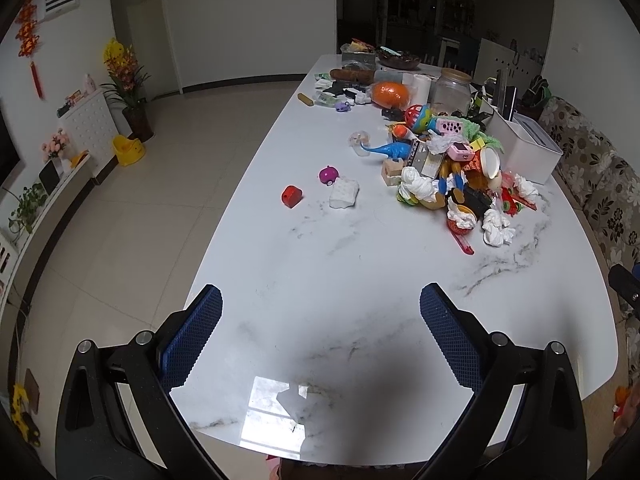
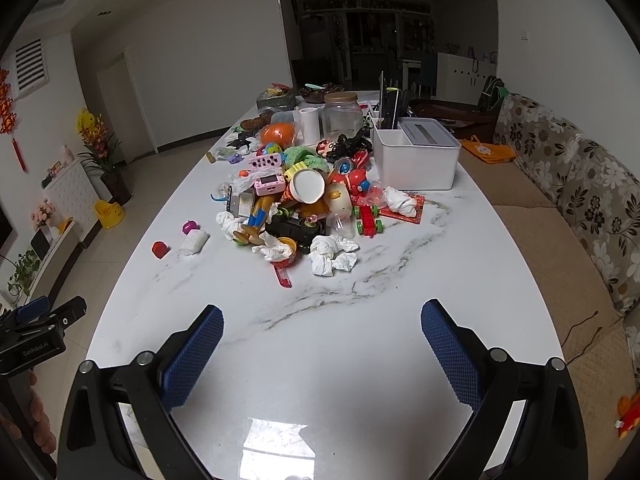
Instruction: Collect trash
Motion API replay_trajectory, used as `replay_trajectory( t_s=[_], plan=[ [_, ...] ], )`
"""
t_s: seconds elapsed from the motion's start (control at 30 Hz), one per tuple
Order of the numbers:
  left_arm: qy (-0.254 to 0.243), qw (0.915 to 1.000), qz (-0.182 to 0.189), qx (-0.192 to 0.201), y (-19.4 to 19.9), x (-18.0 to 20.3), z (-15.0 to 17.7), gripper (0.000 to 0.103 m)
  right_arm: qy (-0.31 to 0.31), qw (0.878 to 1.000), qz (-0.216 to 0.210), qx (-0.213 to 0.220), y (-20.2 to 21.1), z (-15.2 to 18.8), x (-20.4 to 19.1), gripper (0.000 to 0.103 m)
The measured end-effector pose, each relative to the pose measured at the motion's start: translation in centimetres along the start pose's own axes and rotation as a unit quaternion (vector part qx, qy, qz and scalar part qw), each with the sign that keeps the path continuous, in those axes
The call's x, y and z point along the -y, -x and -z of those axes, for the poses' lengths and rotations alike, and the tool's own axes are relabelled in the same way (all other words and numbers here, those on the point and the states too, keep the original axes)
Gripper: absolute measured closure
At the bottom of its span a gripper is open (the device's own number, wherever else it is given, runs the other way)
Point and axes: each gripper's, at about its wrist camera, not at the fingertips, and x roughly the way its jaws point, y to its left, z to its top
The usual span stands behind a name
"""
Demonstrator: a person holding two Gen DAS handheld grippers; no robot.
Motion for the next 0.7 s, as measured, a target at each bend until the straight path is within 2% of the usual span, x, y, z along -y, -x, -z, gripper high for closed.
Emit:
replay_trajectory(
  t_s=[0.7],
  plan=[
    [0.000, 1.0000, -0.001, -0.008, -0.37, -0.33, 0.19, 0.006, -0.008, 1.000, 0.001, -0.010, -0.59, 0.12, -0.12, 0.005]
  ],
)
